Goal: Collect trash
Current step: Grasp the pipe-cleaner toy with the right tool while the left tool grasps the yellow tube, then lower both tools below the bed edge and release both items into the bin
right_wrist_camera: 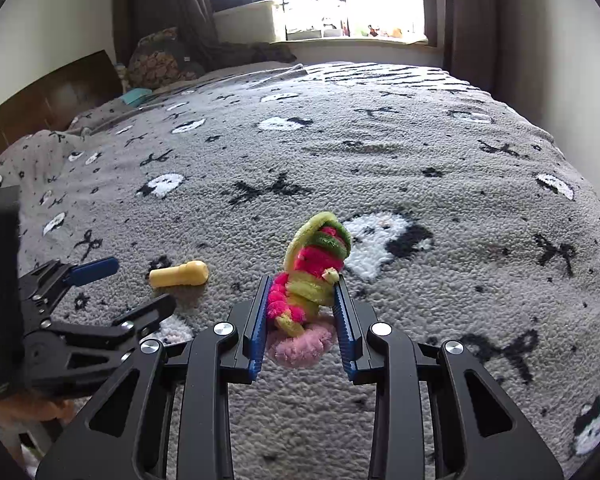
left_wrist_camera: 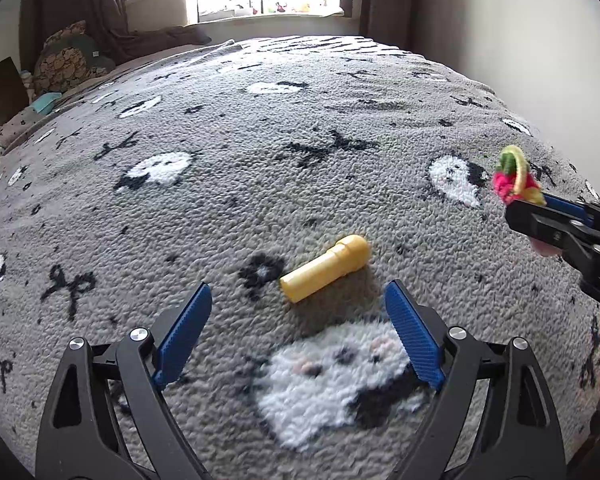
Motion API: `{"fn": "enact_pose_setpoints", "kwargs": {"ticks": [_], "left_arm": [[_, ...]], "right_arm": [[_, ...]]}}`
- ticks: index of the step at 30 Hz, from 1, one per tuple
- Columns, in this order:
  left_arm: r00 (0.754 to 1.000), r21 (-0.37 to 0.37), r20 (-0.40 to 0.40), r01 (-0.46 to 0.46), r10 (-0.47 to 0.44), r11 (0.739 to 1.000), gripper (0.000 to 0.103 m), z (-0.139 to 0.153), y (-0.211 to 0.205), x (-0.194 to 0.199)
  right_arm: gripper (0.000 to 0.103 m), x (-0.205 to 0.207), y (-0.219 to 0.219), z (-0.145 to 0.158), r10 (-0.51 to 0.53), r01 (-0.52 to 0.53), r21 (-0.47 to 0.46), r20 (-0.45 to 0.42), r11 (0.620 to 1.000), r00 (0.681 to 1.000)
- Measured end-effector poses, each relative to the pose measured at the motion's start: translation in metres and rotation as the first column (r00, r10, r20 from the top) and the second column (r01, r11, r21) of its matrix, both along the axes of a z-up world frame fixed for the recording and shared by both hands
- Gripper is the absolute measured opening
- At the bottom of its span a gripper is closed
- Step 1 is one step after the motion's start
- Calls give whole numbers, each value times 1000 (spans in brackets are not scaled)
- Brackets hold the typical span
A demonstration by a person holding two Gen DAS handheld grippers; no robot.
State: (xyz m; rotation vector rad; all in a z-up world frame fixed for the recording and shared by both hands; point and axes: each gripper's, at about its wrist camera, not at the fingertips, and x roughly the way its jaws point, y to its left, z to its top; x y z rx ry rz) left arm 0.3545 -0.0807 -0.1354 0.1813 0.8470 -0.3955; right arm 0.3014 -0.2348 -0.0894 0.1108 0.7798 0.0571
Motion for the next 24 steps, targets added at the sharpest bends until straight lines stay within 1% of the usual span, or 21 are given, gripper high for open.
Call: {"fn": "enact_pose_setpoints", "kwargs": {"ticks": [1,3,4,5,8,12,16,24], "left_arm": [[1000,2,-8,2,-2,1000,80,-4,-5,5],[1000,8,-16,7,-7,1000,69,-10,-11,12],[1000,11,-24,12,-12,1000,67,-13,-14,15],[999,6,-33,17,-17,1000,64,-15,-15,18],[998,-23,-50,36,-37,999,49,-15,-16,22],[997,-10,-57,47,-48,999,48,-14,-16,17],[997,7,-62,53,-53,999,48,-11,-11,1],[998,35,-38,58,-56,998,48,6,10,-53]], "right_arm": [[31,-2,-3,1,1,-1,-3,0,1000,1000],[31,-5,-7,0,-1,1,-10,-3,1000,1000],[31,-6,-9,-2,-1,1,-9,-8,1000,1000],[31,-7,-11,-4,-1,1,-7,-13,1000,1000],[31,-9,-16,-9,-6,6,0,-26,1000,1000],[31,-16,-16,-15,-7,7,5,-37,1000,999],[31,-28,-12,-16,2,-2,-2,-39,1000,999],[31,-71,5,5,33,-32,-44,3,999,999]]}}
